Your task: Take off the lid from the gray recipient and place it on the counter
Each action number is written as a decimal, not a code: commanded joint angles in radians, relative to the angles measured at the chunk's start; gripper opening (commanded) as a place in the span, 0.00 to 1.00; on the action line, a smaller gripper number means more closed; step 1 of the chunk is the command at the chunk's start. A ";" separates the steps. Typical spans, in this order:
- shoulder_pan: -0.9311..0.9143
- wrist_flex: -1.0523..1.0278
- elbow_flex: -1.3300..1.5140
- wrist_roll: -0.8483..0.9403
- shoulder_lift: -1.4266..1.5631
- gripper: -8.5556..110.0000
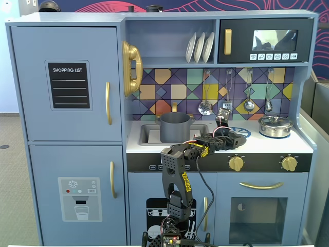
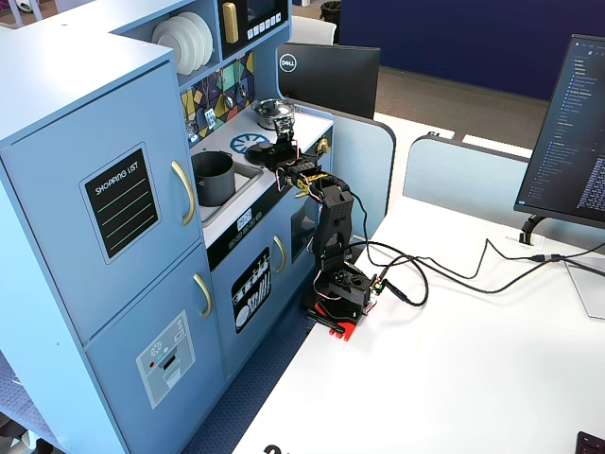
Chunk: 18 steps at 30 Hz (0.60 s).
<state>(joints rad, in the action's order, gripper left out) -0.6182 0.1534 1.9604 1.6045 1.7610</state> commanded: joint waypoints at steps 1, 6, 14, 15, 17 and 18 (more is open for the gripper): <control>-0.012 0.018 -0.072 -0.028 0.051 0.39; 0.015 -0.035 -0.117 -0.040 0.158 0.35; 0.176 -0.727 -0.069 -0.034 0.680 0.07; 0.216 -0.790 -0.037 -0.060 0.749 0.07; 0.295 -0.873 0.061 -0.115 0.881 0.07; 0.327 -0.900 0.124 -0.132 0.940 0.07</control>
<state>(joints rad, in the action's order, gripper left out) -0.3912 -0.5921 2.0049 1.5263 2.4406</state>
